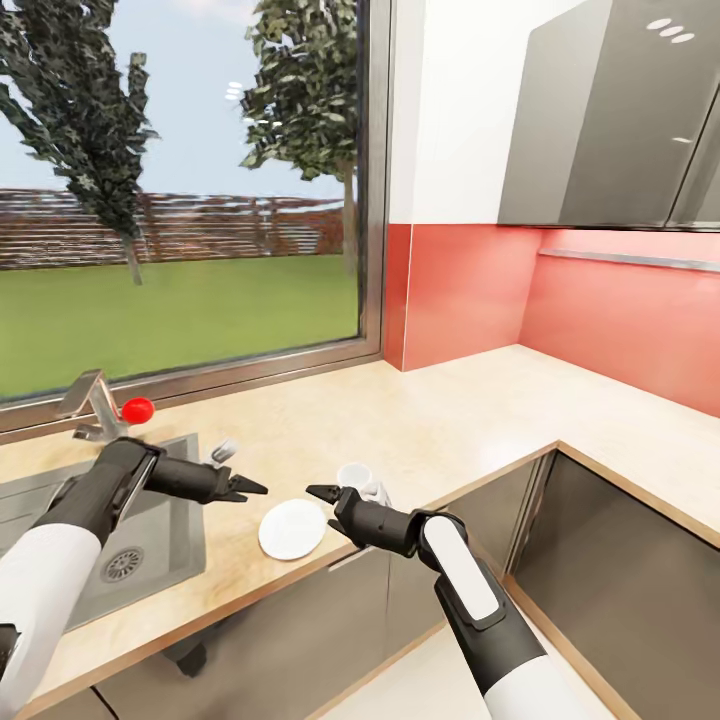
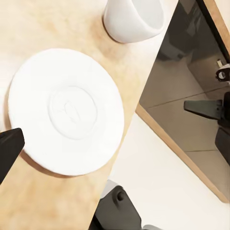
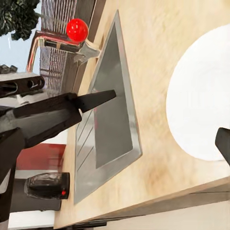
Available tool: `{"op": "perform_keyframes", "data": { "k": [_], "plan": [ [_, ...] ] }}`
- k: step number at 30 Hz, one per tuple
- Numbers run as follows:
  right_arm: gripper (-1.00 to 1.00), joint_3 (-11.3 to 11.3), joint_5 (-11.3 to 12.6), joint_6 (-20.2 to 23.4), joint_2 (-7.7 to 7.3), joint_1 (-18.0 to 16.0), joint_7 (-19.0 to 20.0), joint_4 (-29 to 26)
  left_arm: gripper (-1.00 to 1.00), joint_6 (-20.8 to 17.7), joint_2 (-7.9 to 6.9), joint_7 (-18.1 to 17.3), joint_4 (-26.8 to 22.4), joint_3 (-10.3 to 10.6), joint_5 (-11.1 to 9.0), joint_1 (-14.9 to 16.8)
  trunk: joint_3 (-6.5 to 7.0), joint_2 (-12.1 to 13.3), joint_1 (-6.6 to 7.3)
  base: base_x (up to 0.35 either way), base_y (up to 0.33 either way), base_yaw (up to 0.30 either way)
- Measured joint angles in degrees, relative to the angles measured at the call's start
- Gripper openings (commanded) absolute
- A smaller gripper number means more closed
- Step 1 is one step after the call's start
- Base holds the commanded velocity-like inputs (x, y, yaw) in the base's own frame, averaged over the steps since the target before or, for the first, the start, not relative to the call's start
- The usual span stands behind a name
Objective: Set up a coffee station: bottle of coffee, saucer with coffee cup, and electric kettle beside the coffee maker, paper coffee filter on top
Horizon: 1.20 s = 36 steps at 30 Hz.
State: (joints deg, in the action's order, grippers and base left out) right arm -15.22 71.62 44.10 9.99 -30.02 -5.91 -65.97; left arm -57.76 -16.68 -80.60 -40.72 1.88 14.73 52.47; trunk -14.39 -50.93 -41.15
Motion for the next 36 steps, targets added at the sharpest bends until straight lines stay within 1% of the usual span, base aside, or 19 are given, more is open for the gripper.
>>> {"op": "perform_keyframes", "data": {
  "k": [2,4,6,15,20,23,33,36],
  "plan": [
    [1.00,-0.03,-0.04,0.00,0.00,0.00,0.02,0.37,1.00,0.00,0.01,0.00,0.03,0.00,-0.01,-0.13,0.00,0.00,0.00,0.003,0.000,0.000],
    [1.00,-0.07,-0.03,0.00,0.00,0.00,0.12,1.44,1.00,0.00,0.07,0.00,0.01,0.07,-0.03,-1.18,0.00,0.00,0.00,0.086,0.000,0.000],
    [1.00,-0.09,-0.04,0.00,0.00,0.00,0.16,1.76,1.00,0.00,0.02,0.00,0.00,0.09,-0.04,-1.58,0.00,0.00,0.02,0.158,0.000,0.000],
    [1.00,-0.08,0.03,0.00,0.00,0.00,0.17,1.88,1.00,0.00,0.08,0.00,0.00,0.07,-0.10,-1.74,0.00,0.00,0.00,0.032,0.000,0.000],
    [1.00,-0.08,0.01,0.00,0.00,0.00,0.17,1.88,1.00,0.04,0.12,0.00,0.00,0.09,-0.18,-1.83,0.00,0.00,0.01,0.116,0.000,0.000],
    [1.00,-0.09,0.00,0.00,0.00,0.00,0.17,1.88,1.00,0.02,0.15,0.00,0.00,0.09,-0.07,-2.43,0.00,-0.01,0.01,0.079,0.000,0.000],
    [1.00,-0.15,0.00,0.00,0.00,0.00,0.17,1.99,1.00,0.07,0.10,0.08,0.07,0.02,0.02,-2.60,0.00,0.00,0.00,0.009,0.000,0.000],
    [1.00,-0.16,-0.05,0.01,0.00,0.00,0.25,3.16,1.00,0.09,0.09,0.16,0.09,0.04,0.06,-3.39,0.00,0.00,0.00,0.000,0.000,0.000]
  ]
}}
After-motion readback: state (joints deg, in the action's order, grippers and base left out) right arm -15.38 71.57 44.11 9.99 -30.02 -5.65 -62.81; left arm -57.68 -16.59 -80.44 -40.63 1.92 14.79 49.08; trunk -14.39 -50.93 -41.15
